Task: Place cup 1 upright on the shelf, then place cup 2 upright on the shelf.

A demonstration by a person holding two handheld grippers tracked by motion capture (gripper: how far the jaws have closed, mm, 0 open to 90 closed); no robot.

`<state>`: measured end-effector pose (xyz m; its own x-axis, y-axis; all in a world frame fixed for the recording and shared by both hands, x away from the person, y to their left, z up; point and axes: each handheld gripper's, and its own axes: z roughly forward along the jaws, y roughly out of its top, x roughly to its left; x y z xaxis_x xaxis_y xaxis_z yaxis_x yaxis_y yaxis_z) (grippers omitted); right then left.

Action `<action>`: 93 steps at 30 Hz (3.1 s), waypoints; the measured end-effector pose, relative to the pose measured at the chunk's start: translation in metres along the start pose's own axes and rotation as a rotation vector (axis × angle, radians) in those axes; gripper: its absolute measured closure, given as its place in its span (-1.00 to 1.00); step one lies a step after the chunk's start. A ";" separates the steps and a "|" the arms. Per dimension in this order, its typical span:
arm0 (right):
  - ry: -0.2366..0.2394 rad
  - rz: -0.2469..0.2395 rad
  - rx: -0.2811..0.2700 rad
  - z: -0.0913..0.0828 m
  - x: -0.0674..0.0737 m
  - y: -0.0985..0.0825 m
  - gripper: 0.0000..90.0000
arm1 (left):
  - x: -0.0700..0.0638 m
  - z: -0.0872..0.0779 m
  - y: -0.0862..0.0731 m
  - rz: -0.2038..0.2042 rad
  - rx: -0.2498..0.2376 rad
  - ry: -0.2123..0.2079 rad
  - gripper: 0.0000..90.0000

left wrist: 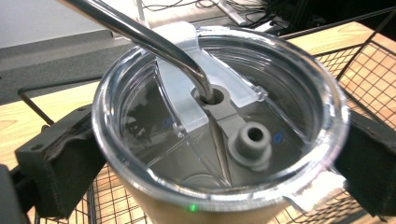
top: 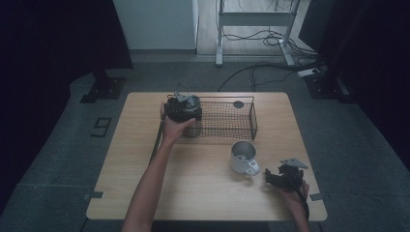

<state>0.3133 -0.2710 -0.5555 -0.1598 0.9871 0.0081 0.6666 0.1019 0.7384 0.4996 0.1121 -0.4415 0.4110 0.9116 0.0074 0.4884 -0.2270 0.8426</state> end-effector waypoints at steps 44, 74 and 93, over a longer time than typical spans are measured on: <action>-0.005 0.007 0.001 0.000 0.001 0.000 -0.71 | 0.005 -0.096 -0.095 0.039 -0.012 -0.055 -0.87; -0.006 0.011 0.001 0.000 0.001 0.000 -0.72 | -0.002 -0.113 -0.179 0.035 0.131 -0.082 -0.85; 0.015 0.012 -0.027 -0.005 0.001 0.004 -0.71 | -0.003 -0.118 -0.184 0.028 0.131 -0.091 -0.84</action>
<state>0.3123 -0.2703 -0.5485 -0.1628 0.9863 0.0274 0.6488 0.0861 0.7561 0.3178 0.1915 -0.5327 0.4908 0.8709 -0.0239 0.5696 -0.3000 0.7652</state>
